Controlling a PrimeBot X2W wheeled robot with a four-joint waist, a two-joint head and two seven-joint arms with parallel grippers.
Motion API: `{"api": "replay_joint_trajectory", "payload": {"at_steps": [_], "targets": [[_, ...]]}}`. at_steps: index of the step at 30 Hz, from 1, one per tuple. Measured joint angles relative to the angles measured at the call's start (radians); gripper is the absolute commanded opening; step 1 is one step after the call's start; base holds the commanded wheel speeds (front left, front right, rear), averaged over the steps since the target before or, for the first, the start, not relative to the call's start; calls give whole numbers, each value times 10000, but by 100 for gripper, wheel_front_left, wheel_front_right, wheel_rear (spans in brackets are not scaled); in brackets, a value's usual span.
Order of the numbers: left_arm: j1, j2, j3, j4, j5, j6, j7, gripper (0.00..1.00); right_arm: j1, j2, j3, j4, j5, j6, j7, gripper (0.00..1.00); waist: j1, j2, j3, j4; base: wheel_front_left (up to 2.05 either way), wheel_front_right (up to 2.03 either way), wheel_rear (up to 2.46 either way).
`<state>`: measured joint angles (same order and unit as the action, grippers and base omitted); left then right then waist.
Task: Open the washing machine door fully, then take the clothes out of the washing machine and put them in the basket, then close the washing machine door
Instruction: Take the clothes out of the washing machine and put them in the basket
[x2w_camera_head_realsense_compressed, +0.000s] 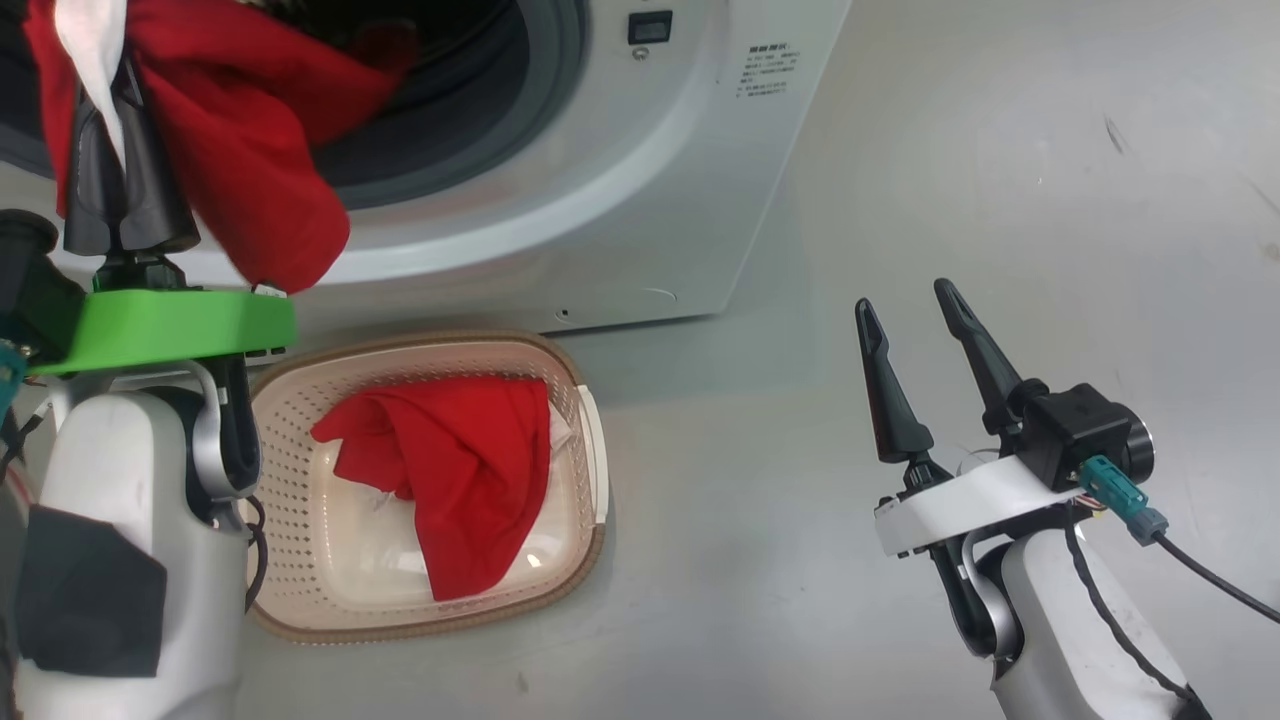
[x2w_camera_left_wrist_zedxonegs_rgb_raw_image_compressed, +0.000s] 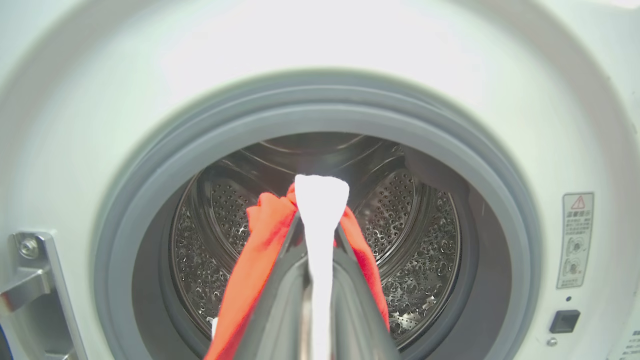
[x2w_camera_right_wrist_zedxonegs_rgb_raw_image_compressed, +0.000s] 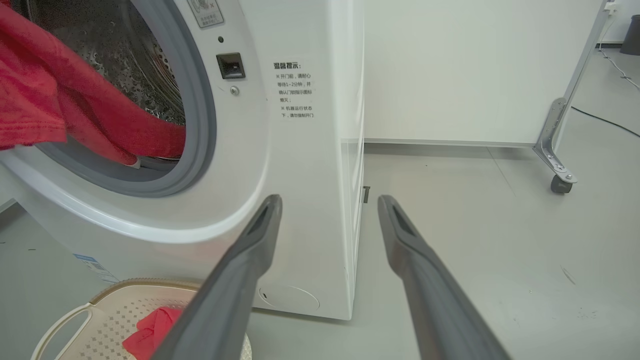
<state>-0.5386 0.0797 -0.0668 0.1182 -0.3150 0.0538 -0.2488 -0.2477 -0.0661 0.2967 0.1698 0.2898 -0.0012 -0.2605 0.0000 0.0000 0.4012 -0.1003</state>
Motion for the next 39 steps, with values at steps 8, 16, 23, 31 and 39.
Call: {"api": "replay_joint_trajectory", "payload": {"at_steps": [8,16,23,31,39], "targets": [[653,6,29,-1266,307,115,-33,0,363,21,113,199,-10,178,0,100,0,0,-767,288,0,0,0],[1358,8,38,-2357,443,161,-35,0,725,27,138,313,-10,265,0,100,0,0,-1420,398,0,0,0],[2182,0,2,-3009,439,221,-10,0,891,36,144,301,-10,268,0,100,-1,0,-1698,388,0,0,0],[3161,-36,-364,-3266,405,303,646,0,930,40,144,94,-27,270,0,100,-1,0,-1483,376,0,0,0],[4063,-100,-627,-2696,178,349,1285,0,908,46,178,-94,-100,311,0,100,0,0,-1007,315,0,0,0]]}}
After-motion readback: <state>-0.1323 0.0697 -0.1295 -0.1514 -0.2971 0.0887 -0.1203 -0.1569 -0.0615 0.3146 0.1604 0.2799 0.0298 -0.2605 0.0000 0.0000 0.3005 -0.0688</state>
